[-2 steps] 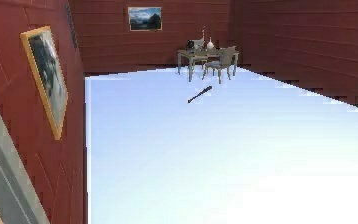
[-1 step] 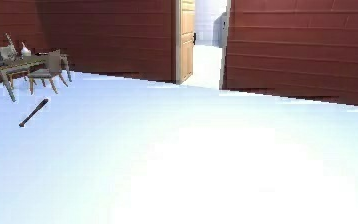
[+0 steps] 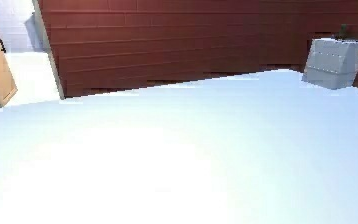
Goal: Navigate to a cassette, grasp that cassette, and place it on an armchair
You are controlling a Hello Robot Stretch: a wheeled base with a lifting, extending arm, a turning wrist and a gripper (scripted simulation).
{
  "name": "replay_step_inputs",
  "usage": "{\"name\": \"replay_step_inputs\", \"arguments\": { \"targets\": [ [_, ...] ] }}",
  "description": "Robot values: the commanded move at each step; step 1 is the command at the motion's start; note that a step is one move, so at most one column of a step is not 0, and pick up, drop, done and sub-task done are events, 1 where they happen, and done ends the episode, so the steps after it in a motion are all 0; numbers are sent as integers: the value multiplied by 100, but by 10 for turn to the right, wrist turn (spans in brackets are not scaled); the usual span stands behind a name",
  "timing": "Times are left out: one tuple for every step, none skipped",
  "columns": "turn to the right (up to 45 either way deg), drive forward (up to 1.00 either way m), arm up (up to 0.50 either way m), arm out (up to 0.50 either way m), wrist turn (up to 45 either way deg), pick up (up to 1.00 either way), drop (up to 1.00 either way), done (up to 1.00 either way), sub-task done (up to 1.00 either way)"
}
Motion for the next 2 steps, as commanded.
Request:
{"name": "replay_step_inputs", "arguments": {
  "targets": [
    [450,0,0,0,0,0,0,0,0],
    [210,0,0,0,0,0,0,0,0]
  ]
}}
